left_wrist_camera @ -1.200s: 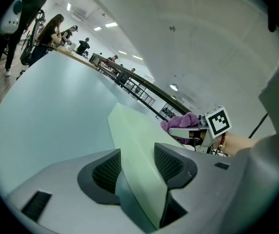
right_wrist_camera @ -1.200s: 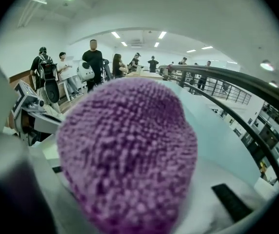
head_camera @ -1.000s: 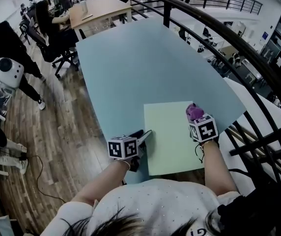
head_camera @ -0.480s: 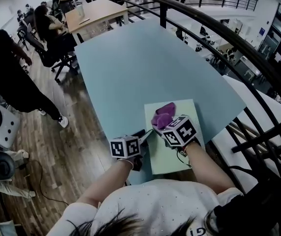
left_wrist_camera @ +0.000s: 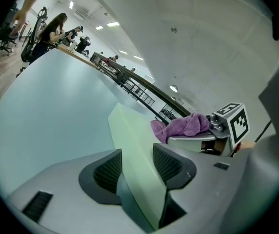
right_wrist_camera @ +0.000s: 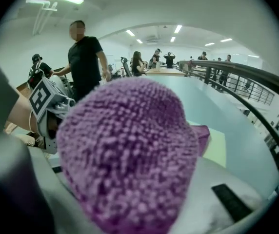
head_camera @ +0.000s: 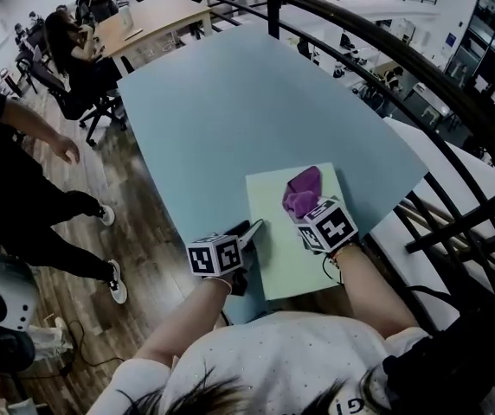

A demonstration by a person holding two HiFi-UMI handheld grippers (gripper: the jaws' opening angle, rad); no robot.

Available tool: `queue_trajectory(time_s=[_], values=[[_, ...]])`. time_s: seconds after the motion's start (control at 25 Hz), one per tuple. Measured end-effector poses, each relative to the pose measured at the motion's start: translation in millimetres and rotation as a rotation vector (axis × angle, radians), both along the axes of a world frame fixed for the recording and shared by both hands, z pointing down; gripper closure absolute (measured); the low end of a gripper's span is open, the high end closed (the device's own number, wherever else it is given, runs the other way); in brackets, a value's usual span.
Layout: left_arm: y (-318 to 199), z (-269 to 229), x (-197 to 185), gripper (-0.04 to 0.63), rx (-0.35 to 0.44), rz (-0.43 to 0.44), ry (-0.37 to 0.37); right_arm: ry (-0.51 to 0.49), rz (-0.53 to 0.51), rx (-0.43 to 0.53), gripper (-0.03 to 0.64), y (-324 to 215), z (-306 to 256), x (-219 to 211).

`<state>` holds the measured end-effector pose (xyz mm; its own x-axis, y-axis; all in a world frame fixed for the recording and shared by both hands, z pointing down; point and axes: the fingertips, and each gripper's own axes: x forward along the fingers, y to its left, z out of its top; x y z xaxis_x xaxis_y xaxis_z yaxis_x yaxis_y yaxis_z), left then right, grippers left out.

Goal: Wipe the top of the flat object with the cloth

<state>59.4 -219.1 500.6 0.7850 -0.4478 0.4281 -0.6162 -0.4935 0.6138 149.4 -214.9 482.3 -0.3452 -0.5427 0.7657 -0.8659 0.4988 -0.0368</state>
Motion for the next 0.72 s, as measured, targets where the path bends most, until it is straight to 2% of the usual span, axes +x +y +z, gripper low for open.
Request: queue_trajectory(time_s=[0.16, 0.32, 0.72], values=[[1, 1, 1, 0.397, -0.012, 0.006, 0.006, 0.047, 0.099, 0.021, 0.580, 9, 0, 43], [2, 3, 0, 0.397, -0.016, 0.006, 0.010, 0.049, 0.209, 0.031, 0.580, 18, 0, 80], [4, -1, -3, 0.402, -0.013, 0.000, 0.008, 0.020, 0.344, 0.053, 0.581, 29, -9, 116]])
